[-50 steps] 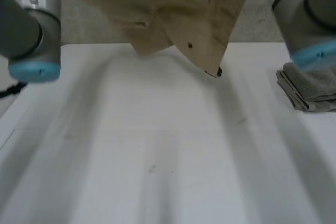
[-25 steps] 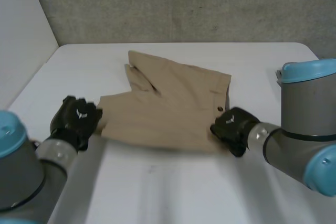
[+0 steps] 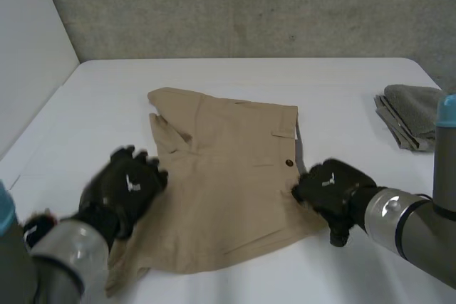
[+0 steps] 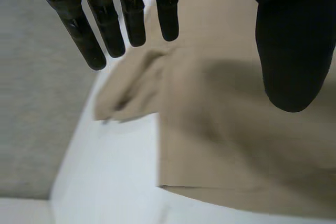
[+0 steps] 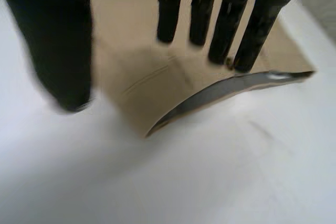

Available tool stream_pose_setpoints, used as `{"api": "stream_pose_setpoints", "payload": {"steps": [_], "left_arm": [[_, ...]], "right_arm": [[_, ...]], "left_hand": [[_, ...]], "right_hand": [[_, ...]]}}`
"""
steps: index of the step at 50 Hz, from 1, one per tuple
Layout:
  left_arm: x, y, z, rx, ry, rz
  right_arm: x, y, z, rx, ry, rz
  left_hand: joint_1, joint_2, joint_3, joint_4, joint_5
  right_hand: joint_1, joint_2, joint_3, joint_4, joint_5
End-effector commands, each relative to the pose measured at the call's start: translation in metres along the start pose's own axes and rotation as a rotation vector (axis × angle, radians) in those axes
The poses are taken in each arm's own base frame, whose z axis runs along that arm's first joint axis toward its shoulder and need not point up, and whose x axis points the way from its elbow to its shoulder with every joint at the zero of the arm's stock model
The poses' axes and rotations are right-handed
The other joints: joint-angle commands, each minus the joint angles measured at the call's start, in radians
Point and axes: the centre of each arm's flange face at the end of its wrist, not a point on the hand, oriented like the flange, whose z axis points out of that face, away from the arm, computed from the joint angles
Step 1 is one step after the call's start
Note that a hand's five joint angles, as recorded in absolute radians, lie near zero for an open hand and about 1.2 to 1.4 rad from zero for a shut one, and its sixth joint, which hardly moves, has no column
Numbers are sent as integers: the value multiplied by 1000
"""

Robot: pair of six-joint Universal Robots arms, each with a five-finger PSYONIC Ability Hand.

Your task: Fold the laundry.

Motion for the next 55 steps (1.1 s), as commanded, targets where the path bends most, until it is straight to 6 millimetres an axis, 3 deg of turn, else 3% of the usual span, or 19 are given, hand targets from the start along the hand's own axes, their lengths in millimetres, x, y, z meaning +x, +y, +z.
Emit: {"api": "stream_pose_setpoints", "payload": {"steps": [1,7,13,23,30,43,48,55], "left_arm": [[-10,12,15,-39,-45,-61],[0,17,2,-101,28,-148],[18,17,-24,-195,160,-261],[5,10,-37,-168,95,-498],[9,22,-36,-228,89,-619],[22,38,-17,-269,97,-627],[26,41,-8,-269,97,-620],[23,43,7,-246,34,-610]], "right_arm": [[-2,7,9,66,45,104],[0,19,12,69,22,128],[-2,25,17,94,7,110],[-16,39,36,133,-51,93],[-19,46,48,130,-59,88],[-15,48,60,143,-41,79],[-15,48,62,151,-35,76],[-12,47,66,158,-28,75]], "left_hand": [[38,32,30,38,44],[68,61,59,67,73],[100,93,92,100,105],[100,93,92,100,105],[109,102,100,109,114],[279,272,271,279,284],[467,460,458,466,472],[1018,1011,1010,1018,1023]], "right_hand": [[-158,-220,-225,-231,-239],[-141,-202,-207,-213,-222],[-117,-179,-184,-190,-198],[71,9,4,-2,-11],[176,115,110,104,95],[253,191,186,180,171],[291,229,224,218,210],[350,288,283,277,268]]}}
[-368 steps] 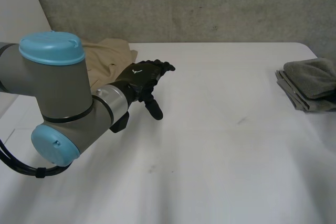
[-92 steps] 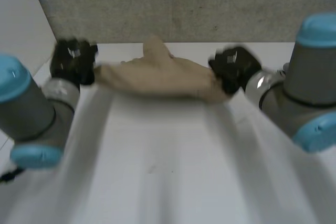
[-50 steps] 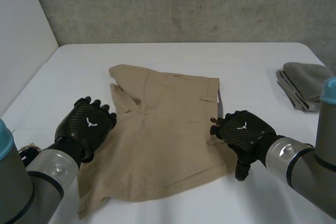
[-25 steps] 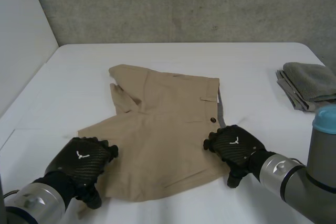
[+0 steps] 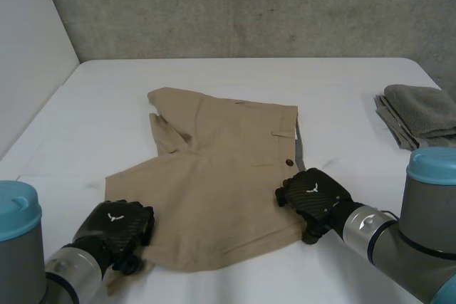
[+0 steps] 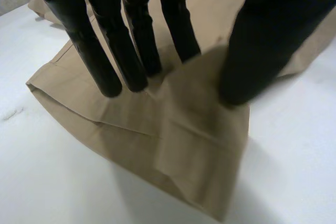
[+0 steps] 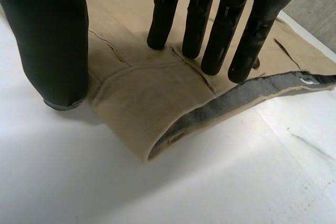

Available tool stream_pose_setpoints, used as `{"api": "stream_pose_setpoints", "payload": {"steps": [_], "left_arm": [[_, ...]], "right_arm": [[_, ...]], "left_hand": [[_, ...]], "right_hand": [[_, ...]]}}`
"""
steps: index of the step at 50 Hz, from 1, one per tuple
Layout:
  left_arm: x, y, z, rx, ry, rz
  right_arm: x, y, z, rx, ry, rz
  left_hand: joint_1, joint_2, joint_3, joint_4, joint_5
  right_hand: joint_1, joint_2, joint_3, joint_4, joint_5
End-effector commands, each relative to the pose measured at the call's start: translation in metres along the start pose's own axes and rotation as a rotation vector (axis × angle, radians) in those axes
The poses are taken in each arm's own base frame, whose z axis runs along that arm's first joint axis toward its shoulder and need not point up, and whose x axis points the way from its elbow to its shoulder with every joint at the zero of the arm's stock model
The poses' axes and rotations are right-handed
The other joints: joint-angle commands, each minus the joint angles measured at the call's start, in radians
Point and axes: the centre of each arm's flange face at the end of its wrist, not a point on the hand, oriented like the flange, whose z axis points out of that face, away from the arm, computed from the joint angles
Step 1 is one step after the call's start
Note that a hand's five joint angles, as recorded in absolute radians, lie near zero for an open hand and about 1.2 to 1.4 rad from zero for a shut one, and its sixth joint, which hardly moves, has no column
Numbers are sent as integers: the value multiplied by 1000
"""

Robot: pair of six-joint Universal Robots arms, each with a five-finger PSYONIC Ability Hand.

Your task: Fold the laundry.

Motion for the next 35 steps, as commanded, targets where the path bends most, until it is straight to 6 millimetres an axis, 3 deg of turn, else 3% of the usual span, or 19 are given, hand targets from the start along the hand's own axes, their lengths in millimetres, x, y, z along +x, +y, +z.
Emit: {"api": "stream_pose_setpoints", "payload": {"steps": [1,11,21,26,27,33,34,35], "left_arm": [[-5,-6,14,45,-64,1],[-16,-34,22,138,-141,28],[-28,-55,32,191,-180,22],[-33,-61,38,200,-194,16],[-33,-62,38,203,-194,16],[-32,-66,34,214,-187,21],[-31,-66,33,213,-184,25],[-30,-65,32,211,-179,34]], "right_arm": [[3,-1,4,7,6,-2],[10,-5,10,15,36,-11],[5,-11,15,-5,39,-15],[6,-10,18,-53,53,-7],[9,-11,19,-62,70,-3],[24,-27,10,-89,131,-20],[26,-33,6,-88,135,-26],[31,-50,-9,-75,145,-48]], "left_hand": [[478,498,505,502,511],[478,498,505,502,511],[478,498,505,502,511],[478,498,505,502,511],[478,498,505,502,511],[478,498,505,502,511],[478,498,505,502,511],[478,498,505,502,511]], "right_hand": [[241,154,156,160,184],[295,208,209,213,237],[397,310,312,316,340],[880,793,795,798,823],[881,794,795,799,824],[881,794,795,799,824],[881,794,795,799,824],[881,794,795,799,824]]}}
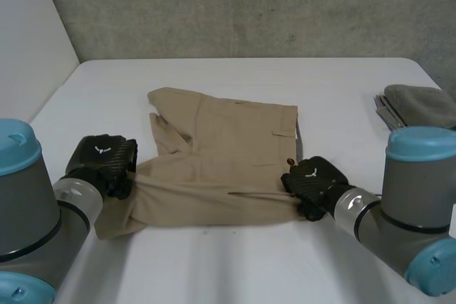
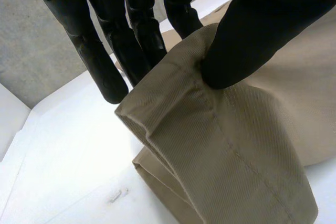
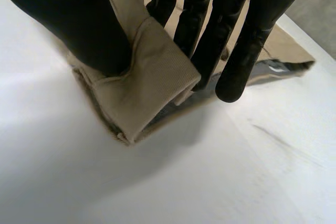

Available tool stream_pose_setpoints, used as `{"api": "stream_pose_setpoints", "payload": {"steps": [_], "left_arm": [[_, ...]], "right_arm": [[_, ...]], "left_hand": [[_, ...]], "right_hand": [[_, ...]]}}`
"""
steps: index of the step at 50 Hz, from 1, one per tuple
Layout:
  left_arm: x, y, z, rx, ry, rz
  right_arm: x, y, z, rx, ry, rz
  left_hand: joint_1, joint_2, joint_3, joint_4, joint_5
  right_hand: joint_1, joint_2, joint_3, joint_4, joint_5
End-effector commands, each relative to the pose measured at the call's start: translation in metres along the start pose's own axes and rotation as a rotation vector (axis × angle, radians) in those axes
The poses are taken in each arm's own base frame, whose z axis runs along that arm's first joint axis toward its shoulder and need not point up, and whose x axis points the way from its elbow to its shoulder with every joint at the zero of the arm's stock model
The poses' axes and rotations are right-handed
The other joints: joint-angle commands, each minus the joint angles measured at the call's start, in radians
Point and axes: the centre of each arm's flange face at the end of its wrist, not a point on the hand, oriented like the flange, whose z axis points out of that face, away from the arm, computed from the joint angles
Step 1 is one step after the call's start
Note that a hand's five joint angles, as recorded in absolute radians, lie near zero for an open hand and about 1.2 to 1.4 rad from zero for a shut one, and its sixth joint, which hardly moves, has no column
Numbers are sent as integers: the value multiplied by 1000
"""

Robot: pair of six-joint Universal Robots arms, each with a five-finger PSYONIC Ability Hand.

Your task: Fold the laundry.

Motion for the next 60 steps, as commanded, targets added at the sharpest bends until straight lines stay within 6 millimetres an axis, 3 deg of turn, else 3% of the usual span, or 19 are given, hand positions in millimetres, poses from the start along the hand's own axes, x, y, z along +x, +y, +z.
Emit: {"api": "stream_pose_setpoints", "payload": {"steps": [1,3,7,11,13,17,19,22,26,32,34,38,48,56,60], "left_arm": [[2,-4,-7,8,17,23],[1,-9,-17,12,24,73],[0,-7,-37,-29,55,202],[3,1,-52,-74,107,307],[7,5,-58,-80,137,331],[12,10,-56,-81,166,329],[13,10,-54,-76,167,328],[16,15,-40,-73,162,327],[20,13,-17,-36,143,324],[23,10,12,-27,109,321],[23,10,15,-33,100,321],[23,9,15,-35,90,323],[27,9,10,-30,102,331],[29,10,8,-30,111,335],[32,12,10,-35,120,340]], "right_arm": [[25,-44,-36,-1,66,-58],[31,-67,-67,-6,66,-121],[30,-86,-111,-66,17,-240],[21,-86,-136,-139,-57,-341],[17,-83,-139,-156,-81,-358],[9,-71,-134,-178,-114,-360],[5,-59,-119,-196,-135,-343],[4,-44,-89,-218,-140,-279],[12,-37,-66,-218,-122,-175],[17,-35,-46,-240,-112,-42],[19,-34,-47,-255,-118,-12],[24,-33,-52,-292,-142,34],[21,-38,-63,-319,-252,110],[16,-42,-61,-298,-286,192],[13,-39,-56,-307,-305,219]], "left_hand": [[259,203,208,199,224],[259,203,208,199,224],[259,203,208,199,224],[259,203,208,199,224],[259,203,208,199,224],[259,203,208,199,224],[259,203,208,199,224],[259,203,208,199,224],[259,203,208,199,224],[259,203,208,199,224],[259,203,208,199,224],[259,203,208,199,224],[259,203,208,199,224],[259,203,208,199,224],[259,203,208,199,224]], "right_hand": [[524,230,218,208,267],[524,230,218,208,267],[524,230,218,208,267],[524,230,218,208,267],[524,230,218,208,267],[524,230,218,208,267],[524,230,218,208,267],[524,230,218,208,267],[524,230,218,208,267],[444,150,138,128,187],[180,-114,-126,-136,-77],[-55,-349,-361,-371,-312],[-364,-658,-670,-680,-621],[-326,-620,-633,-642,-583],[-89,-383,-396,-405,-346]]}}
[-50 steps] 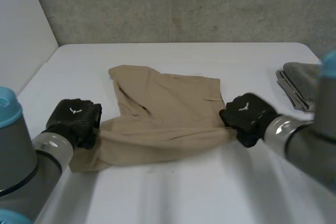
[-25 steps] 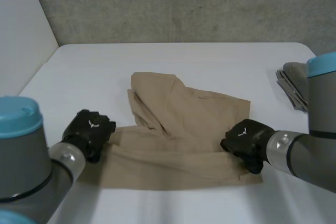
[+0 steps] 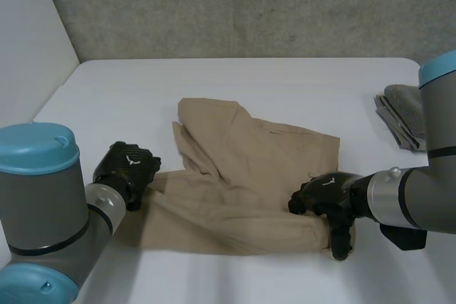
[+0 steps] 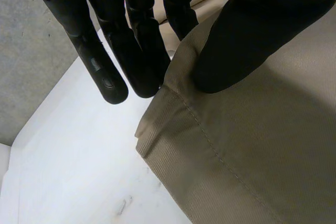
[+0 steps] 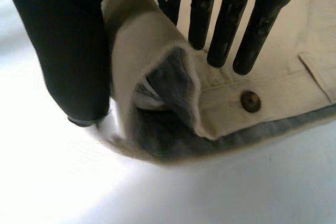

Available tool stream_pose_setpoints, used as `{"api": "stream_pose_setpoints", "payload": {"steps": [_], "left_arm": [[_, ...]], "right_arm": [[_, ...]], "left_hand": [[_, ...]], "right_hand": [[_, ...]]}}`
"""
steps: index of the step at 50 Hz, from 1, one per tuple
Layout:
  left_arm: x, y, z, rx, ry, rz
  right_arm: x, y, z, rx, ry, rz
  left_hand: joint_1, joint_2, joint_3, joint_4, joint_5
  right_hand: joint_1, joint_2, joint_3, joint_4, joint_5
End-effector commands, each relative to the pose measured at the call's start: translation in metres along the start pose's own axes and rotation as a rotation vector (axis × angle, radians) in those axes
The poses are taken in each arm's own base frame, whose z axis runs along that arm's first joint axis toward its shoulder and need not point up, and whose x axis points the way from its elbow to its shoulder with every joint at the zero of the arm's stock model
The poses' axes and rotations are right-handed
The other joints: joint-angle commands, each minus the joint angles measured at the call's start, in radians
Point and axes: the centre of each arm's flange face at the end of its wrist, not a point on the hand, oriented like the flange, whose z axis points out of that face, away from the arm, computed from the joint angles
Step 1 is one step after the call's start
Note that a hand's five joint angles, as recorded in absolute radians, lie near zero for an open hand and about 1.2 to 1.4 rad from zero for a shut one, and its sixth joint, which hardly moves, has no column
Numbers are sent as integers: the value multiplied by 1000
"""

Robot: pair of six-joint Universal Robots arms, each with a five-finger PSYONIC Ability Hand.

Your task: Fold the laundry.

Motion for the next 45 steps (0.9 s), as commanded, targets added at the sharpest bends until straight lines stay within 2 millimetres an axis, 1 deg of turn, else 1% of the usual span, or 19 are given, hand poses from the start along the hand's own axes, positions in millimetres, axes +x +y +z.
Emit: {"api": "stream_pose_setpoints", "payload": {"steps": [1,4,8,10,12,14,15,18,19,21,23,25,27,29,32,35,39,43,45], "left_arm": [[4,1,2,0,12,6],[5,1,7,-2,13,11],[5,-1,20,6,7,16],[1,-8,28,33,-14,11],[-10,-27,41,96,-67,-1],[-21,-43,49,151,-113,-14],[-37,-64,55,221,-177,-30],[-68,-99,59,341,-294,-65],[-89,-122,59,433,-376,-87],[-111,-146,56,540,-462,-112],[-134,-174,47,689,-564,-144],[-146,-190,37,780,-627,-154],[-164,-209,17,899,-716,-181],[-173,-216,5,956,-758,-193],[-172,-216,-3,981,-768,-195],[-160,-201,2,927,-726,-183],[-137,-171,15,821,-653,-170],[-107,-133,28,694,-565,-147],[-93,-116,31,640,-528,-132]], "right_arm": [[-2,2,10,3,-37,44],[0,1,14,3,-37,44],[9,-12,17,61,16,5],[23,-31,17,147,88,-45],[35,-46,15,212,161,-76],[56,-75,6,332,307,-125],[63,-85,2,376,362,-138],[78,-132,-22,576,563,-209],[79,-144,-28,630,604,-225],[83,-173,-47,785,710,-258],[80,-191,-59,886,763,-294],[80,-209,-73,1014,822,-322],[79,-217,-80,1087,849,-334],[76,-226,-89,1176,886,-356],[73,-227,-99,1214,905,-364],[72,-221,-93,1188,889,-363],[70,-204,-69,1102,837,-349],[64,-171,-32,940,744,-321],[58,-146,-12,822,681,-297]], "left_hand": [[259,201,207,195,217],[259,201,207,195,217],[259,201,207,195,217],[259,201,207,195,217],[259,201,207,195,217],[259,201,207,195,217],[259,201,207,195,217],[259,201,207,195,217],[259,201,207,195,217],[259,201,207,195,217],[259,201,207,195,217],[259,201,207,195,217],[259,201,207,195,217],[259,201,207,195,217],[259,201,207,195,217],[259,201,207,195,217],[259,201,207,195,217],[259,201,207,195,217],[259,201,207,195,217]], "right_hand": [[609,552,554,556,550],[965,907,909,911,906],[966,908,910,913,907],[966,908,910,913,907],[966,908,910,913,907],[966,908,910,913,907],[966,908,910,913,907],[966,908,910,913,907],[966,908,910,913,907],[966,908,910,913,907],[966,908,910,913,907],[966,908,910,913,907],[966,908,910,913,907],[966,908,910,913,907],[966,908,910,913,907],[966,908,910,913,907],[966,908,910,913,907],[966,908,910,913,907],[966,908,910,913,907]]}}
